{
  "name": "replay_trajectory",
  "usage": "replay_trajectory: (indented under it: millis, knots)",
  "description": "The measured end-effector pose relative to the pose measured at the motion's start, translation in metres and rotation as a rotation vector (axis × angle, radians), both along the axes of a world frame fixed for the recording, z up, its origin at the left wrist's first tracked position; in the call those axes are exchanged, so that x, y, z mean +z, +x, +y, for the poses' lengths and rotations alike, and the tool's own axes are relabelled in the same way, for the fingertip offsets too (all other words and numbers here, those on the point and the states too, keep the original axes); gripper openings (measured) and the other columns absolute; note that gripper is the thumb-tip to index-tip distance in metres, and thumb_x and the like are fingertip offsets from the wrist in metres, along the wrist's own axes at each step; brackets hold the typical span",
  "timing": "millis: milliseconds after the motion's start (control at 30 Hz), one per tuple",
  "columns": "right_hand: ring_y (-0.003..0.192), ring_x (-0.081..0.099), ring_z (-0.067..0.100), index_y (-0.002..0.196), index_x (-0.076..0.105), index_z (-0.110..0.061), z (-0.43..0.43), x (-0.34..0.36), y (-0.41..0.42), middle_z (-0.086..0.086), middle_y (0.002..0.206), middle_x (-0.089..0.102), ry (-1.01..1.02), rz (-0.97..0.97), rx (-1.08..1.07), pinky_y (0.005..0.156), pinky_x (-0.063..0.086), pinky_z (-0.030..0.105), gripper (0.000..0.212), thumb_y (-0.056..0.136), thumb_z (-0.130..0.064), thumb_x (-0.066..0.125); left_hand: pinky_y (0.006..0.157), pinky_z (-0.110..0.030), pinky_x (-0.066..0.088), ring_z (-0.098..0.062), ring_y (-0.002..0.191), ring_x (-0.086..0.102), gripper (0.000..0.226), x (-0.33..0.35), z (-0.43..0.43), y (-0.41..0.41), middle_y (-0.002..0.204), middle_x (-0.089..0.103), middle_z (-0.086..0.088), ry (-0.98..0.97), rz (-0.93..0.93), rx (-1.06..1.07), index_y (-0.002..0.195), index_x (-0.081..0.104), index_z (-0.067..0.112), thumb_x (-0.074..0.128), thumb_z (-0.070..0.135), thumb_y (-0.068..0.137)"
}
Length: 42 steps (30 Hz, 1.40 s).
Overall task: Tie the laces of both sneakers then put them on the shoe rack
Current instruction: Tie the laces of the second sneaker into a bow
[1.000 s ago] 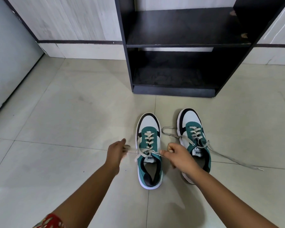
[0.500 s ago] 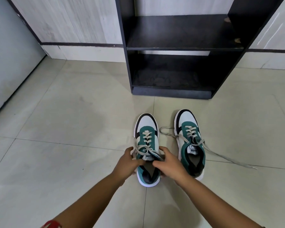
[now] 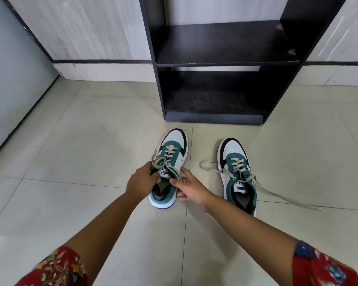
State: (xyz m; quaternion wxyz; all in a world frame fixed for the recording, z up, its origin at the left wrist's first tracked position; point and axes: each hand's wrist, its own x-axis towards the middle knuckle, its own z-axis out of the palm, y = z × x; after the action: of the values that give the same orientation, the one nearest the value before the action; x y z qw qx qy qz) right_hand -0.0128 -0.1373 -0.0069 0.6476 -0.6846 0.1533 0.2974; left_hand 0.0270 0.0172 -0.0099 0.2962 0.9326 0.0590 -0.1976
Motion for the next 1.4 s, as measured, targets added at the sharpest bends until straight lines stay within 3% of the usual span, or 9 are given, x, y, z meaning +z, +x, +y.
replay_trajectory:
  millis: [133, 267, 400, 567, 667, 900, 1033, 1167, 1400]
  knots:
    - [0.088, 0.055, 0.01, 0.147, 0.017, -0.025, -0.008, 0.001, -0.008, 0.001, 0.145, 0.042, 0.012, 0.044, 0.055, 0.064, 0.044, 0.014, 0.065, 0.093, -0.023, 0.052, 0.085, -0.034, 0.041, -0.029, 0.104, 0.055, 0.045, -0.002, -0.003, -0.004, 0.127, 0.058, -0.013, -0.056, 0.069, 0.026, 0.13, 0.044, 0.014, 0.049, 0.023, 0.086]
    - [0.08, 0.061, 0.011, 0.118, 0.054, -0.025, -0.035, 0.003, -0.037, -0.004, 0.105, 0.064, -0.056, -0.051, -0.122, 0.067, 0.044, 0.018, 0.029, 0.09, -0.018, 0.055, 0.11, -0.04, 0.028, -0.027, 0.136, 0.033, 0.062, 0.001, -0.011, -0.018, 0.148, 0.038, -0.01, -0.097, -0.237, 0.104, 0.14, 0.035, 0.012, 0.058, 0.021, 0.083]
    - [0.075, 0.063, 0.009, 0.089, 0.066, -0.025, -0.078, 0.015, -0.064, -0.005, 0.087, 0.071, -0.164, -0.284, -0.33, 0.072, 0.047, 0.019, 0.024, 0.09, -0.006, 0.052, 0.103, -0.029, 0.036, -0.015, 0.119, 0.045, 0.047, 0.011, -0.036, -0.039, 0.127, 0.056, -0.002, -0.254, -0.508, -0.088, 0.121, 0.054, 0.015, 0.05, 0.017, 0.074]
    - [0.097, 0.059, 0.014, 0.111, 0.059, -0.024, -0.129, 0.005, -0.083, -0.007, 0.107, 0.061, -0.647, -0.341, -0.507, 0.08, 0.048, 0.03, 0.029, 0.084, -0.013, 0.061, 0.094, -0.017, 0.039, -0.003, 0.11, 0.05, 0.036, 0.008, -0.071, -0.062, 0.117, 0.058, 0.009, -0.39, -0.383, -0.305, 0.114, 0.058, 0.025, 0.048, 0.013, 0.081]
    - [0.1, 0.059, 0.021, 0.126, 0.05, -0.02, -0.14, -0.013, -0.082, -0.001, 0.12, 0.059, -0.572, -0.157, -0.448, 0.085, 0.048, 0.035, 0.052, 0.077, -0.016, 0.069, 0.086, -0.021, 0.044, -0.006, 0.102, 0.055, 0.035, 0.0, -0.083, -0.061, 0.113, 0.057, 0.013, -0.422, -0.288, -0.348, 0.112, 0.059, 0.027, 0.051, 0.009, 0.084]
    - [0.091, 0.063, 0.018, 0.121, 0.054, -0.021, -0.127, -0.023, -0.088, -0.001, 0.123, 0.061, -0.545, -0.185, -0.455, 0.084, 0.05, 0.034, 0.044, 0.079, -0.017, 0.063, 0.091, -0.025, 0.042, -0.009, 0.117, 0.05, 0.043, 0.005, -0.11, -0.041, 0.129, 0.054, 0.011, -0.31, -0.301, -0.543, 0.128, 0.048, 0.029, 0.047, 0.012, 0.088]
    - [0.109, 0.055, 0.018, 0.127, 0.049, -0.023, -0.139, -0.022, -0.083, -0.003, 0.13, 0.054, -0.723, -0.4, -0.416, 0.091, 0.042, 0.028, 0.04, 0.088, -0.017, 0.055, 0.097, -0.03, 0.041, -0.015, 0.122, 0.047, 0.047, 0.001, -0.129, -0.034, 0.136, 0.053, 0.008, -0.158, -0.346, -0.673, 0.136, 0.041, 0.029, 0.047, 0.017, 0.091]
    - [0.115, 0.052, 0.016, 0.124, 0.056, -0.025, -0.154, -0.018, -0.064, -0.006, 0.125, 0.062, -0.8, -0.514, -0.156, 0.093, 0.036, 0.021, 0.039, 0.087, -0.013, 0.054, 0.086, -0.033, 0.047, -0.016, 0.105, 0.058, 0.034, -0.002, -0.139, -0.028, 0.112, 0.067, 0.009, -0.107, -0.385, -0.591, 0.122, 0.054, 0.029, 0.056, 0.025, 0.088]
    - [0.088, 0.063, 0.015, 0.092, 0.07, -0.023, -0.169, -0.014, -0.066, -0.007, 0.088, 0.072, -0.897, -0.469, -0.146, 0.075, 0.047, 0.03, 0.012, 0.084, -0.024, 0.061, 0.08, -0.033, 0.039, -0.02, 0.093, 0.059, 0.016, -0.007, -0.128, -0.022, 0.094, 0.07, 0.008, -0.005, -0.503, -0.552, 0.094, 0.068, 0.026, 0.055, 0.023, 0.086]
